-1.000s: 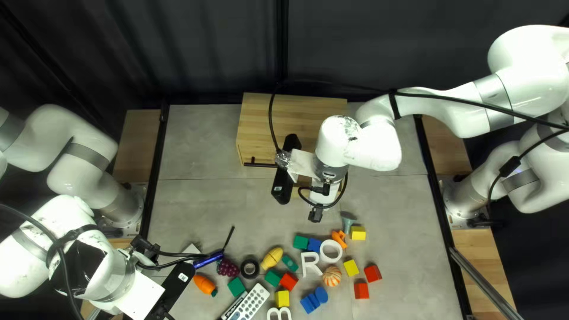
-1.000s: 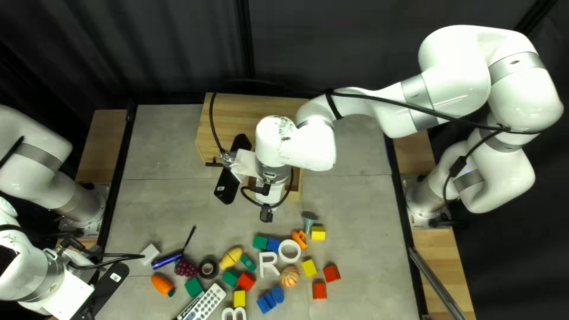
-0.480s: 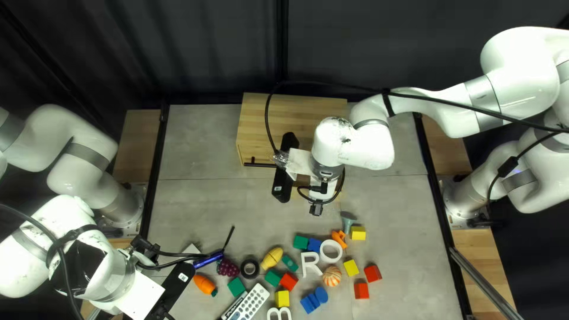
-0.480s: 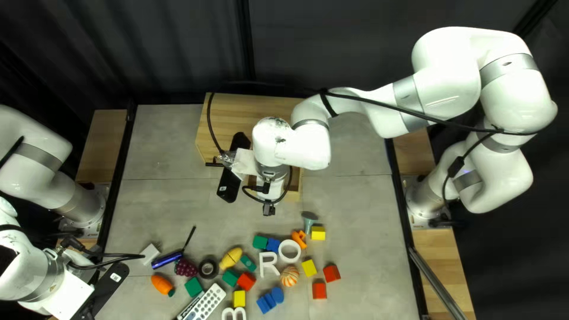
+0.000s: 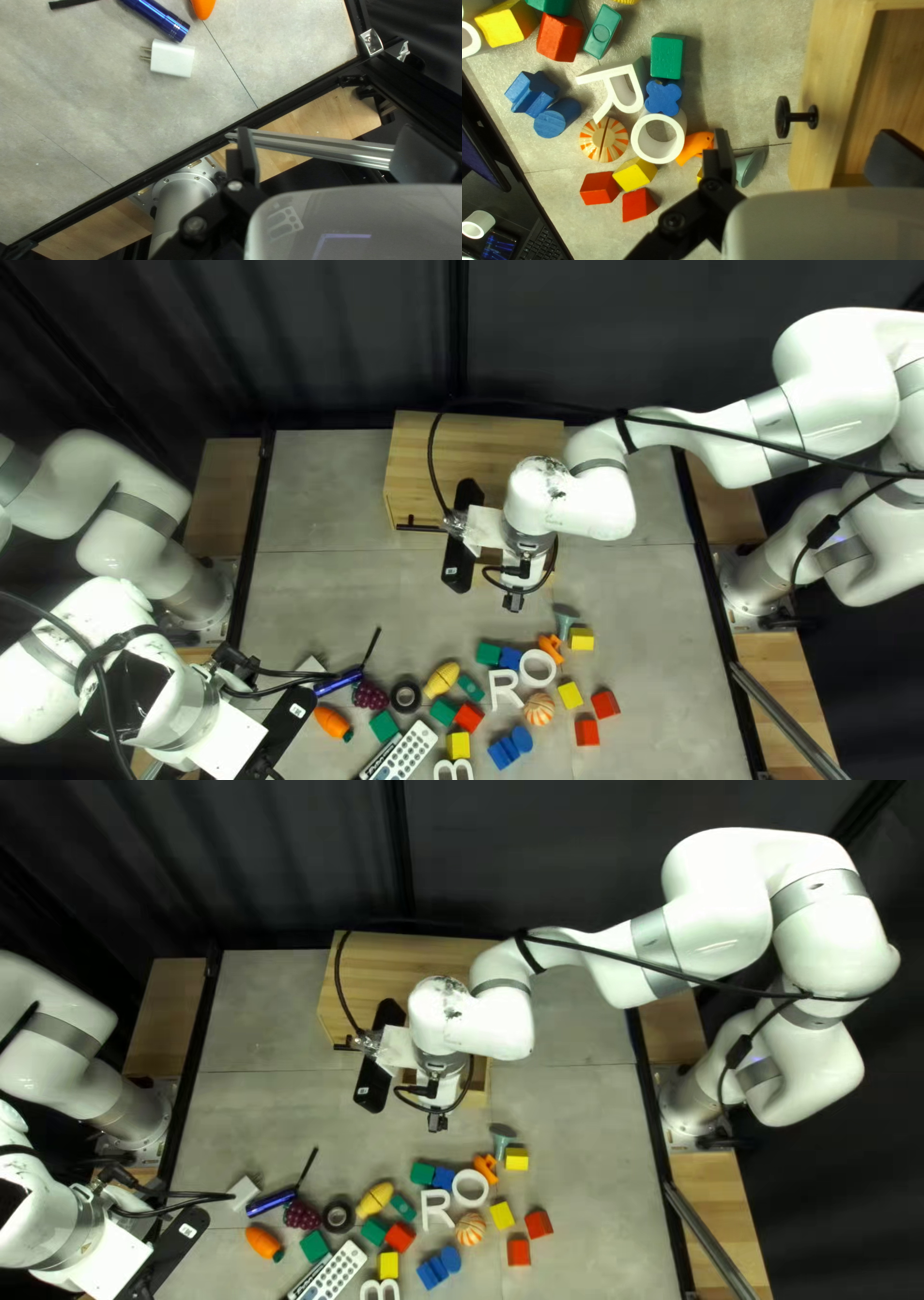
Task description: Open drawers and place objects into drawer and close
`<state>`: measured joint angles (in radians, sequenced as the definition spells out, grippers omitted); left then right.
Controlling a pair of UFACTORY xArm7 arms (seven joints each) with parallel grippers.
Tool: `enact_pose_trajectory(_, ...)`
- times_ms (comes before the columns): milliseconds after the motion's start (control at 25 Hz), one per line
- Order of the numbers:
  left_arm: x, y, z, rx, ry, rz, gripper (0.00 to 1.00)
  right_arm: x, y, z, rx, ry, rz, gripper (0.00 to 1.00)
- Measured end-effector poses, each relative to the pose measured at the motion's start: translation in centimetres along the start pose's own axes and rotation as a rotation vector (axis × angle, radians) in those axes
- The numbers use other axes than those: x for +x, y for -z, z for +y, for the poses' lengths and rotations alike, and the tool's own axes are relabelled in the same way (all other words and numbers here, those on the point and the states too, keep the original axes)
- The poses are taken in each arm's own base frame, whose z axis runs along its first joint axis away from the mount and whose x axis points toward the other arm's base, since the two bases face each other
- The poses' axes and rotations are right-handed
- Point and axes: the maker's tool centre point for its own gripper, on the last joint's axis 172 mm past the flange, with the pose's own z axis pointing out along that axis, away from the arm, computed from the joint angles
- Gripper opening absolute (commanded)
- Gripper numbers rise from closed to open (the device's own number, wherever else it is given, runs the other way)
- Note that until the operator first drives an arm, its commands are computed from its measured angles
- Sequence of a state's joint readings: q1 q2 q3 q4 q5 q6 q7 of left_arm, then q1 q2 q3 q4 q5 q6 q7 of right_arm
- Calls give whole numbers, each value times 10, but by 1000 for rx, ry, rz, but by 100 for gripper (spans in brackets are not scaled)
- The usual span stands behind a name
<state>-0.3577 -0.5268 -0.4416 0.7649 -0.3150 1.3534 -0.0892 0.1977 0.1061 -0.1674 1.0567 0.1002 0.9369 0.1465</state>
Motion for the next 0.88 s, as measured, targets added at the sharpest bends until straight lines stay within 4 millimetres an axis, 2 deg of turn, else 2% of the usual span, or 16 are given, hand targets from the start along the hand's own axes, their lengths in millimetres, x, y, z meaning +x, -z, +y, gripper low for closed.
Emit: enact_pose_trajectory(880,0,0,0,0,0,0,100,0,-1,-12,21,26,1,100)
